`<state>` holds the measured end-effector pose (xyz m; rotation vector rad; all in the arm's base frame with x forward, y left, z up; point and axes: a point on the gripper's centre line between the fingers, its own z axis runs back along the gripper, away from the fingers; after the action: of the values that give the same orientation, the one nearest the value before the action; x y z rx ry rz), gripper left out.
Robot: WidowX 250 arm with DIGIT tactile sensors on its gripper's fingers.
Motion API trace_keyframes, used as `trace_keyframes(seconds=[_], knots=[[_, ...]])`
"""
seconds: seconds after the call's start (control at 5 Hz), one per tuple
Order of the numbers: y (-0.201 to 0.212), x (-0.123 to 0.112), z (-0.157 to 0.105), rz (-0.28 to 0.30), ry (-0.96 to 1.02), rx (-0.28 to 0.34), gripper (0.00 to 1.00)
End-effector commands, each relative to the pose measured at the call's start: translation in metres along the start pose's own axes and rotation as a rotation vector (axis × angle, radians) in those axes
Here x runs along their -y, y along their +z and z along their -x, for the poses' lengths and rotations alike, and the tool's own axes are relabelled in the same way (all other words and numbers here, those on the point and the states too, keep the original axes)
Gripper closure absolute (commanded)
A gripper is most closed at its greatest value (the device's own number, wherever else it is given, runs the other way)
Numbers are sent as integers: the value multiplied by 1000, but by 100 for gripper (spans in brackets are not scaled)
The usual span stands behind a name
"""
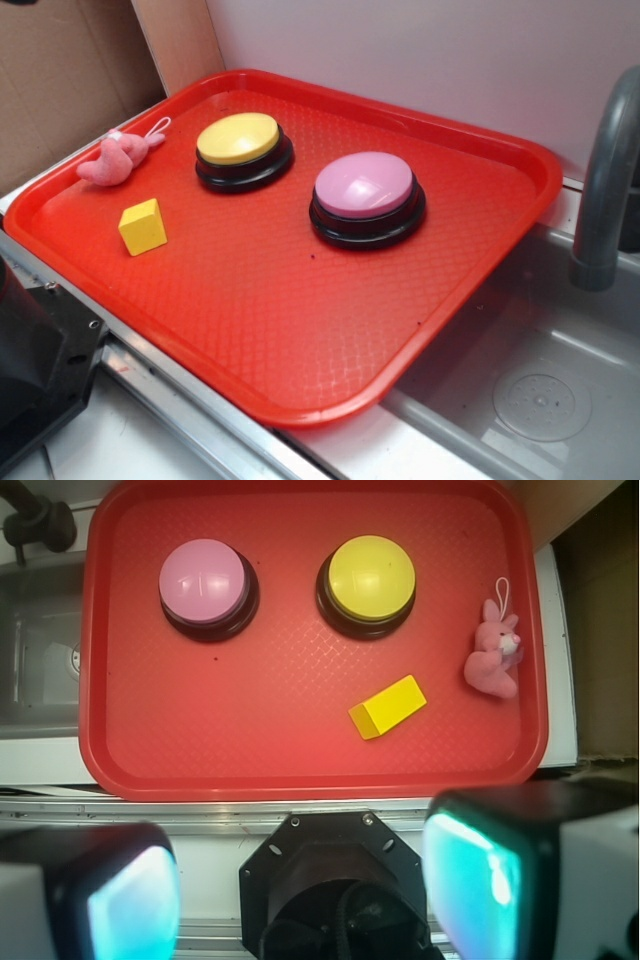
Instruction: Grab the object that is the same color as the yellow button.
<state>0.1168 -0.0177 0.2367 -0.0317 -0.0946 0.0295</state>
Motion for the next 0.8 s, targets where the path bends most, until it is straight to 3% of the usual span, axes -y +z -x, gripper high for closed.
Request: trace_keyframes(seconds=[0.0,0.2,0.6], knots=[[0,0,0,0,0,0,0],[-24,-25,-18,17,220,-36,0],[-76,-60,-21,15,688,28,0]])
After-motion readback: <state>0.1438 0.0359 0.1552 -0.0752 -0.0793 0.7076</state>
